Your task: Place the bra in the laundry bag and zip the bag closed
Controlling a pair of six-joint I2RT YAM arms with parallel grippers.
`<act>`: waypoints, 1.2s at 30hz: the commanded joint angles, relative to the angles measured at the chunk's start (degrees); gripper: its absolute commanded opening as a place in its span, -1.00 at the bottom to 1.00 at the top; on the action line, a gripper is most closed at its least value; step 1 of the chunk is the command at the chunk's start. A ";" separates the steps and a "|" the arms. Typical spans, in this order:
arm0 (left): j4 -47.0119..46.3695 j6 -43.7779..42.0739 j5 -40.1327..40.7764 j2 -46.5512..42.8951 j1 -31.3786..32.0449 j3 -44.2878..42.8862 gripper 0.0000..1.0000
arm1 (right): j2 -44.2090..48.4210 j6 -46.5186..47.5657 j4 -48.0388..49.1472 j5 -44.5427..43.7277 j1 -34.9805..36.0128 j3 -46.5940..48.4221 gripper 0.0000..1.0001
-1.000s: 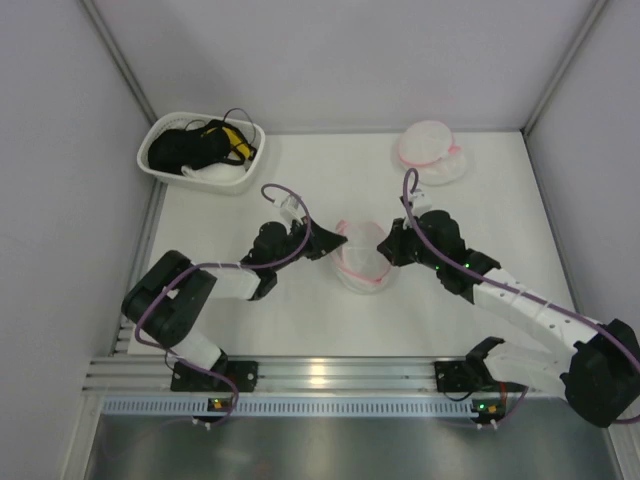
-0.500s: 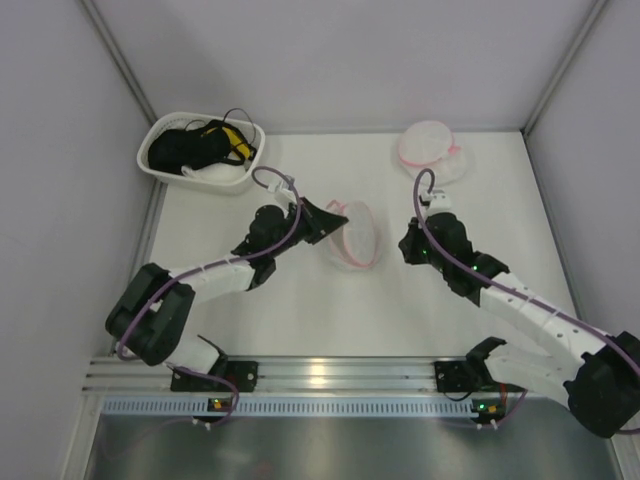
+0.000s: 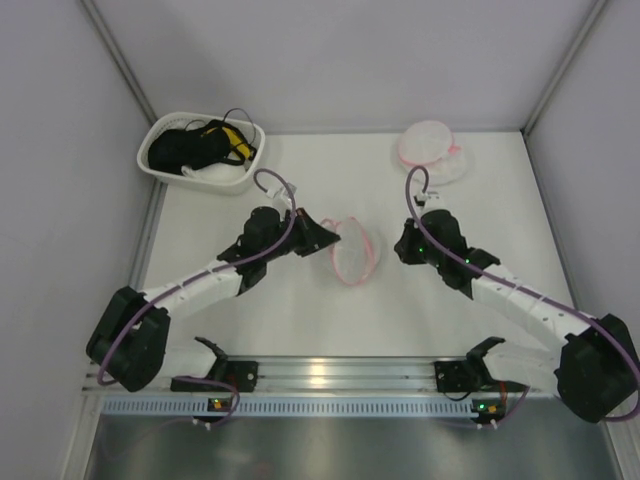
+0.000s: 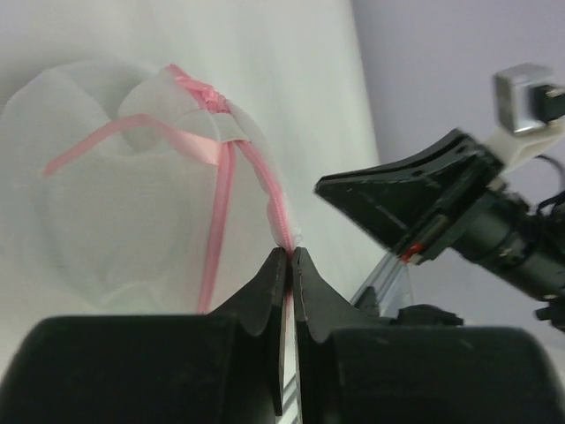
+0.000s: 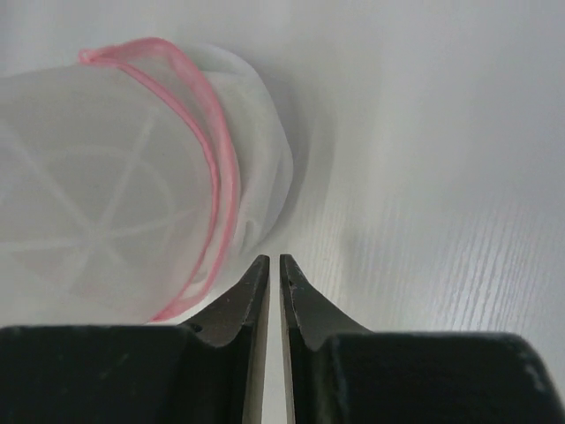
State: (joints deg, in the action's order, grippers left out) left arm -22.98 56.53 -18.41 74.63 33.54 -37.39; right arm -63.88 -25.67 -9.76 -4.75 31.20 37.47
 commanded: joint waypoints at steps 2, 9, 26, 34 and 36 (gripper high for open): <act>11.90 -10.21 -0.30 2.53 -0.32 -0.85 -0.79 | -0.98 1.32 5.89 4.04 -0.53 0.67 -0.69; 26.08 -19.41 4.33 0.26 -0.23 -5.66 0.31 | -3.97 3.61 7.64 7.04 -0.53 2.96 -0.46; 26.45 -5.23 22.62 -8.44 -0.58 -2.62 0.96 | -9.34 4.32 8.09 8.54 -0.62 7.96 -0.40; 17.36 19.74 33.70 -9.95 2.31 3.64 0.96 | -10.83 2.91 3.87 5.72 -0.79 10.25 -0.39; 17.27 24.22 34.50 -6.70 3.63 1.36 0.96 | -11.01 2.82 3.96 5.90 -1.05 10.25 -0.39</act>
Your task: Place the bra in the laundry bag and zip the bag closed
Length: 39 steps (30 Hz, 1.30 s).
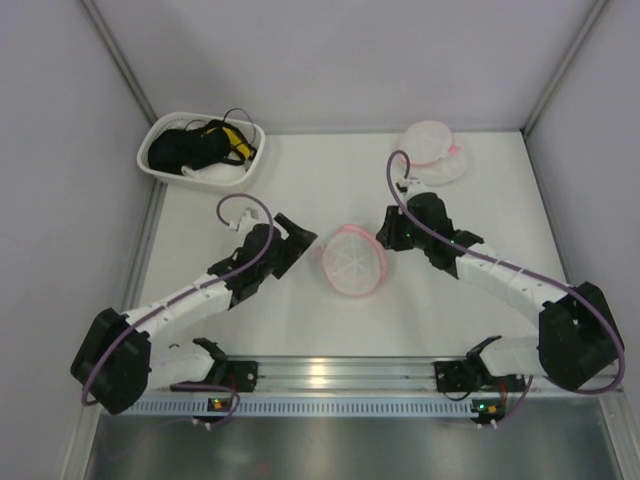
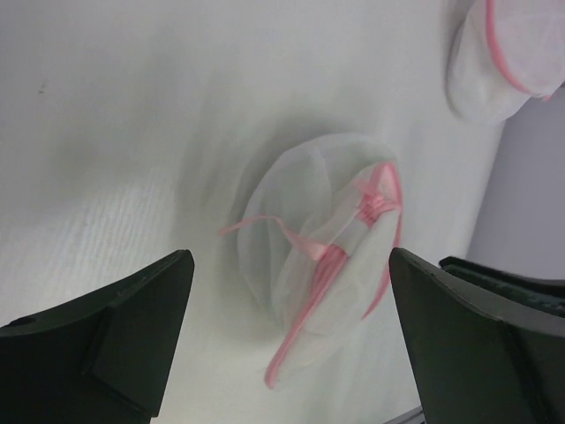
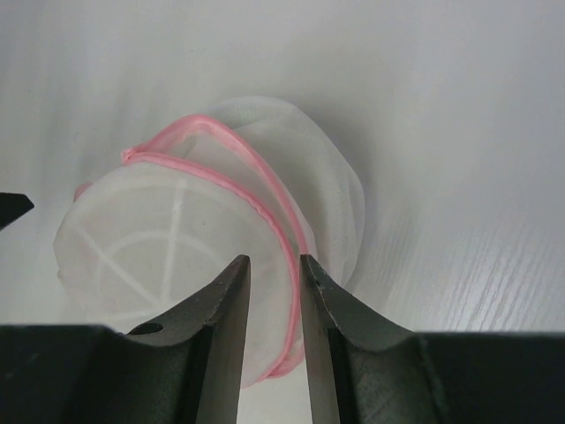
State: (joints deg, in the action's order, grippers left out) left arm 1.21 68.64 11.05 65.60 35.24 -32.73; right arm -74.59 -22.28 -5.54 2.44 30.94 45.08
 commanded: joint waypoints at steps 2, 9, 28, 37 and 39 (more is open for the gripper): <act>-6.93 15.10 5.04 6.44 2.02 -4.97 0.96 | -0.12 -0.48 -0.26 -0.94 -0.88 2.73 -0.39; -3.34 30.31 8.11 12.17 3.69 -9.00 0.96 | 2.43 -0.13 -0.61 -1.91 -0.97 2.03 -0.39; 2.13 37.45 7.66 20.88 5.54 -12.88 0.80 | 3.57 -0.30 -0.35 -1.38 -1.32 0.27 -0.38; 0.02 35.16 10.66 21.32 5.36 -12.89 -0.88 | 3.31 -0.13 -0.26 -1.56 -1.49 0.45 -0.39; -0.59 34.46 10.22 21.84 5.27 -12.97 -1.00 | 3.48 -0.04 -0.35 -1.73 -1.50 0.45 -0.39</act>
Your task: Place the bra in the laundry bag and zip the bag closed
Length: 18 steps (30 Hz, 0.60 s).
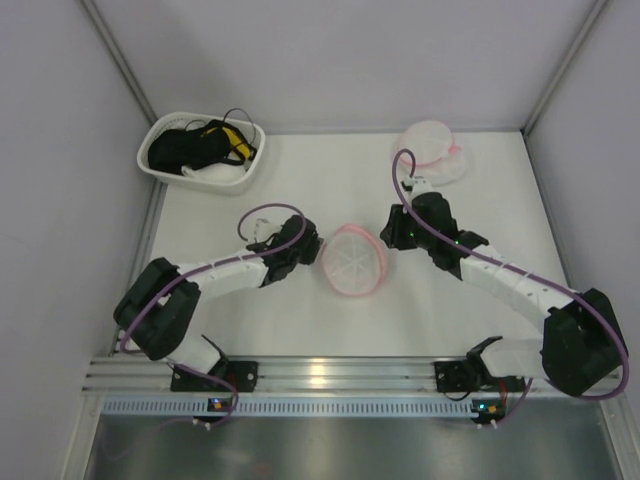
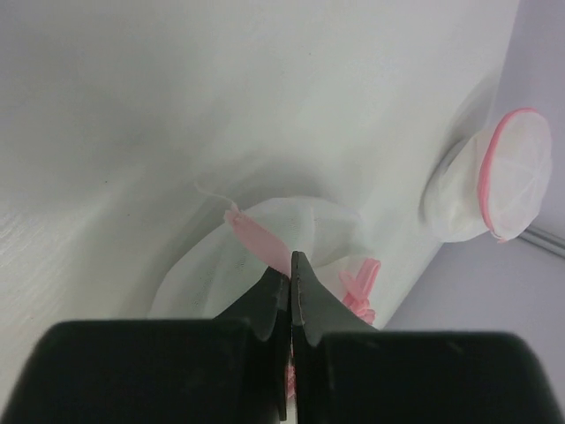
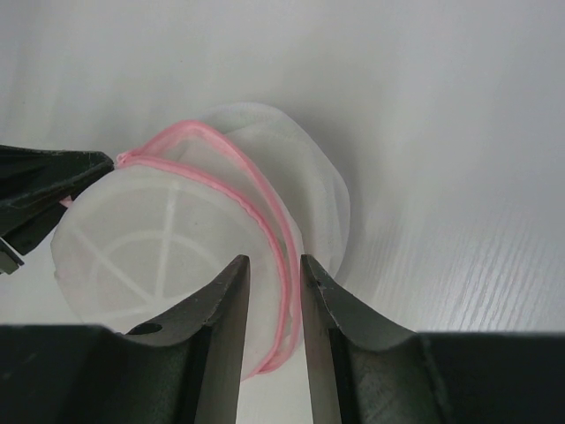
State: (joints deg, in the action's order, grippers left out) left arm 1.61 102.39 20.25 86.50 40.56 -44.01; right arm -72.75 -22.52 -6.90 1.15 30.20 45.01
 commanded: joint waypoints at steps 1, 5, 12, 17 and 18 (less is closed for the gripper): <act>-1.08 0.18 1.02 1.13 -0.21 -1.69 -1.00 | 1.73 0.20 0.92 -0.53 -0.75 0.51 -0.39; -5.20 -10.14 2.16 -0.01 -0.92 -2.57 -1.00 | 2.17 0.29 1.09 -0.62 -0.93 0.69 -0.39; -10.48 -36.27 -0.73 -3.09 -3.29 -5.56 -1.00 | 2.61 0.20 6.01 1.22 -1.10 0.86 -0.39; -15.83 -48.41 -14.26 -2.65 -7.49 -6.17 -1.00 | 1.91 -1.03 12.68 3.68 -1.19 0.25 -0.39; -16.54 -49.64 -15.23 -2.91 -7.94 -6.35 -1.00 | 1.74 -1.55 13.48 3.95 -1.19 0.16 -0.39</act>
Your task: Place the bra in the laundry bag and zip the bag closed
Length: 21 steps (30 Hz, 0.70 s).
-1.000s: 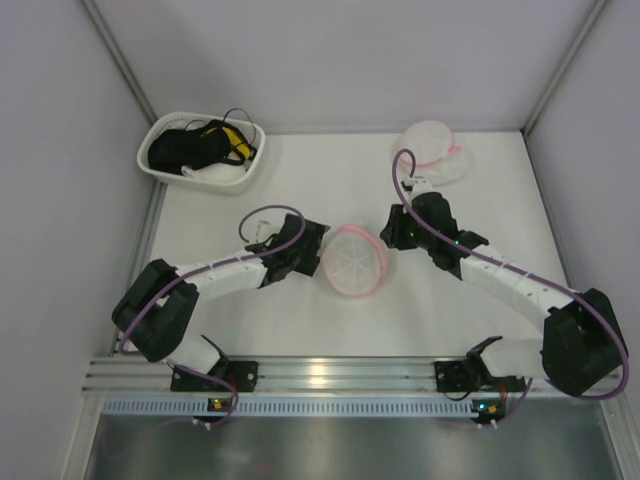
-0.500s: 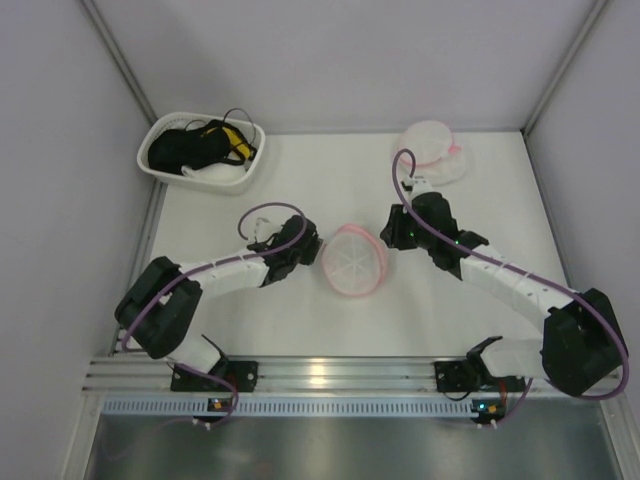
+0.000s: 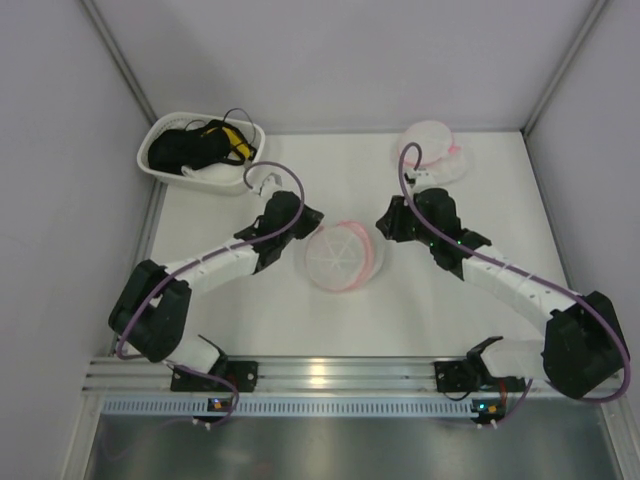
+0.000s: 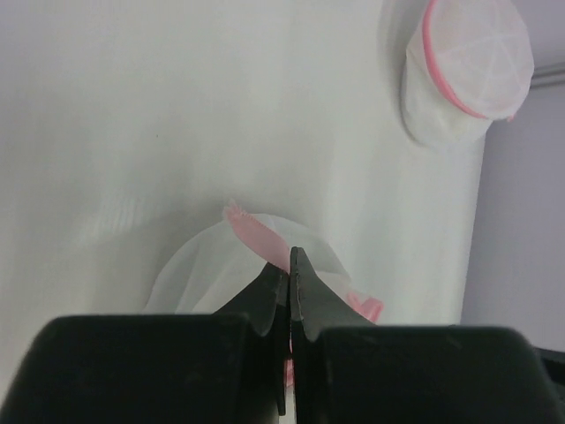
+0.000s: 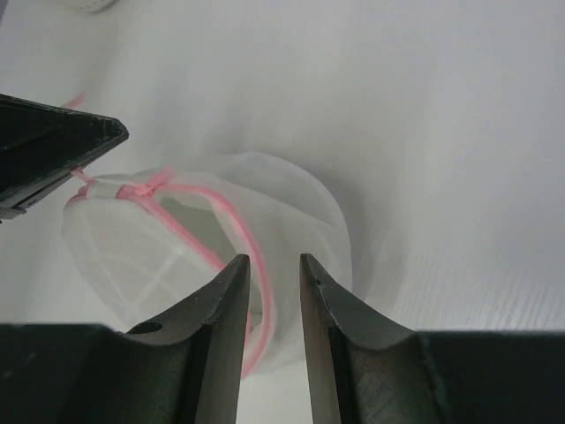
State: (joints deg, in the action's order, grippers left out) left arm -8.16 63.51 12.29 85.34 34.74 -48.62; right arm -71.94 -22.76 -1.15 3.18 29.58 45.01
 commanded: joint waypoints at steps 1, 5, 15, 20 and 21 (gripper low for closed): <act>-8.00 -15.12 -9.20 -1.76 -2.40 -2.44 -1.00 | 0.67 -1.58 8.09 2.09 -0.58 0.07 -0.39; -8.45 -20.96 -15.01 -2.02 -2.66 -4.11 -1.00 | 0.31 -2.72 10.28 2.71 -0.49 0.07 -0.36; -7.74 -20.70 -21.43 -0.35 -2.75 -6.66 -1.00 | -2.93 -8.95 15.03 15.88 -0.49 1.21 0.18; -8.80 -24.65 -25.38 -0.61 -2.66 -6.93 -1.00 | -6.54 -14.49 21.71 16.25 -0.49 -0.72 0.31; -8.97 -25.01 -25.83 -0.53 -2.66 -6.93 -1.00 | -7.07 -14.33 21.63 15.37 -0.40 0.24 0.32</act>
State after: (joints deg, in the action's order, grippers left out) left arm -12.51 41.80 -9.65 85.34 31.99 -53.17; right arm -78.06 -34.02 13.45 17.43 29.45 44.53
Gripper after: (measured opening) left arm 0.012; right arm 0.654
